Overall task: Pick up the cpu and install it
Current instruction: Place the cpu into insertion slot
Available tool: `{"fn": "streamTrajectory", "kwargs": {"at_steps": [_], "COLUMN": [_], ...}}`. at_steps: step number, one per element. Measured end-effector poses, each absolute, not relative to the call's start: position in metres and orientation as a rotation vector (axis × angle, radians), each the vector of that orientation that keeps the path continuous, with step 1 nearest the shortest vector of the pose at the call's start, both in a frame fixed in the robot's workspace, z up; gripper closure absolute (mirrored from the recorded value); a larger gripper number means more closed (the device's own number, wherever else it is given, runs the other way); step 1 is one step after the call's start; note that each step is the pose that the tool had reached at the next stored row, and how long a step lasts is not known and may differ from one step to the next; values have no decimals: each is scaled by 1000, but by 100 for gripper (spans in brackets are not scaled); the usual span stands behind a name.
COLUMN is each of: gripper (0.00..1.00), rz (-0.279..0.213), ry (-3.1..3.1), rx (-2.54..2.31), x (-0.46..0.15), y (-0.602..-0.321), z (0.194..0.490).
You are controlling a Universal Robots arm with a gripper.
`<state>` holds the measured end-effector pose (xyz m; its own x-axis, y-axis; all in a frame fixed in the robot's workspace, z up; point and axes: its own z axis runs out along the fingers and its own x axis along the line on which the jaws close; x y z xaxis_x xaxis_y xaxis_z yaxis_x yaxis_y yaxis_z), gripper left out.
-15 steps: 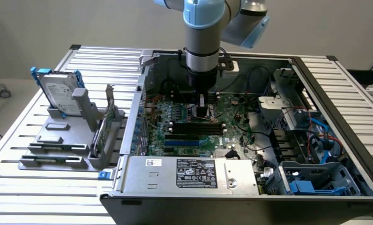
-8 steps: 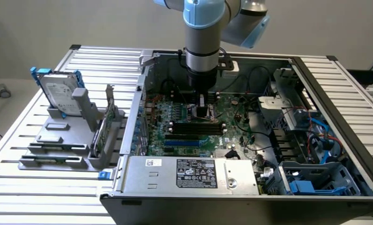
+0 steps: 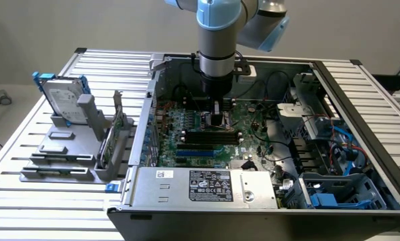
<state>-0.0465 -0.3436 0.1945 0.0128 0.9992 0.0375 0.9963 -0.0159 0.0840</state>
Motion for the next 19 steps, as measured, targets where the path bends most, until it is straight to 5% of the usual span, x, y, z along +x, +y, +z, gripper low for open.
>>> {"fn": "streamTrajectory", "kwargs": {"at_steps": [19], "gripper": [44], "rz": [135], "ry": [2180], "rx": [2212], "x": [-46], "y": [-342], "z": [194]}}
